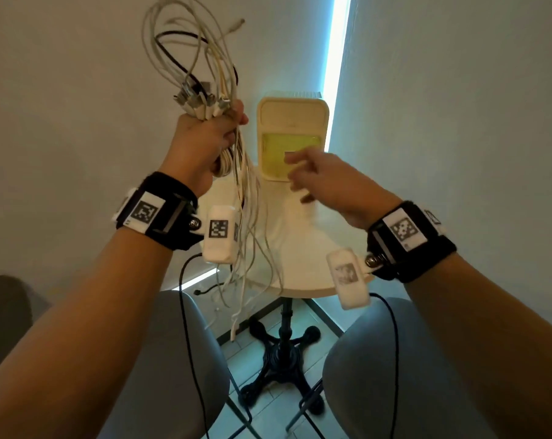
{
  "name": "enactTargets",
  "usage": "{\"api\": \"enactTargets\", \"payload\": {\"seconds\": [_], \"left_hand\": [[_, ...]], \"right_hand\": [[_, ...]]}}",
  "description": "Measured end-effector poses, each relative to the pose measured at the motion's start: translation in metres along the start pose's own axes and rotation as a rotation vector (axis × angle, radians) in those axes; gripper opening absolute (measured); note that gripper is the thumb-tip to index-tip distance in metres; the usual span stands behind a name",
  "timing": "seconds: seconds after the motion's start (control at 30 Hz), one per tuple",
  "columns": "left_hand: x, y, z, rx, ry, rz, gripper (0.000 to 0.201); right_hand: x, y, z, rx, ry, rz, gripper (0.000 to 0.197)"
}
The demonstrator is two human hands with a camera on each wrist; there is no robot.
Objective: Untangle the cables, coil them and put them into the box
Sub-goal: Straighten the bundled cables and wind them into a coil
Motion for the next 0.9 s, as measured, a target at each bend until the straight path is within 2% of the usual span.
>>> {"api": "enactTargets", "payload": {"seconds": [0.07,0.17,0.27,0.4,0.5,0.57,0.6,0.67,0.73,0.8,0.83,0.87,0.9], "left_hand": [[0.006,-0.011,-0.011,0.034,0.018,0.006,0.012],[0.013,-0.026,-0.027,0.097,0.084,-0.016,0.01],[0.015,-0.026,-0.034,0.128,0.112,0.031,0.017],[0.014,-0.008,-0.032,0.191,0.11,0.145,0.044],[0.01,0.018,-0.022,0.224,0.107,0.251,0.084],[0.004,0.035,-0.017,0.253,0.129,0.305,0.09],[0.003,0.043,-0.014,0.266,0.153,0.335,0.085],[0.002,0.055,-0.011,0.297,0.177,0.423,0.054],[0.003,0.06,-0.011,0.338,0.174,0.511,0.022],[0.007,0.057,-0.015,0.39,0.168,0.57,0.019],[0.01,0.052,-0.017,0.426,0.164,0.594,0.019],[0.011,0.045,-0.02,0.479,0.155,0.615,0.02],[0.013,0.038,-0.024,0.539,0.141,0.64,0.025]], "right_hand": [[0.012,-0.011,0.008,-0.044,0.05,0.142,0.045],[0.008,-0.051,0.013,0.093,0.036,0.243,0.068],[-0.004,-0.067,0.008,0.148,0.075,0.289,0.061],[-0.017,-0.059,0.001,0.083,0.098,0.31,0.038],[-0.029,-0.048,-0.01,0.071,0.081,0.28,0.04],[-0.039,-0.044,-0.021,0.164,0.04,0.168,0.043],[-0.044,-0.044,-0.029,0.236,-0.004,0.079,0.042],[-0.049,-0.041,-0.042,0.386,-0.115,-0.205,0.035],[-0.048,-0.03,-0.045,0.417,-0.199,-0.489,0.03],[-0.038,-0.013,-0.036,0.271,-0.207,-0.538,0.044],[-0.024,-0.006,-0.03,0.132,-0.119,-0.478,0.053],[-0.006,-0.002,-0.027,0.011,0.033,-0.403,0.06],[0.01,-0.002,-0.024,-0.049,0.197,-0.332,0.068]]}}
Point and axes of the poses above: each hand's wrist, its own z-axis towards the middle knuckle, its own y-axis out of the back of the hand, x = y × z, the point moved 5 cm from there along z, towards the middle knuckle, and after that the axes turned 12 degrees about z, right-handed, at the moved point
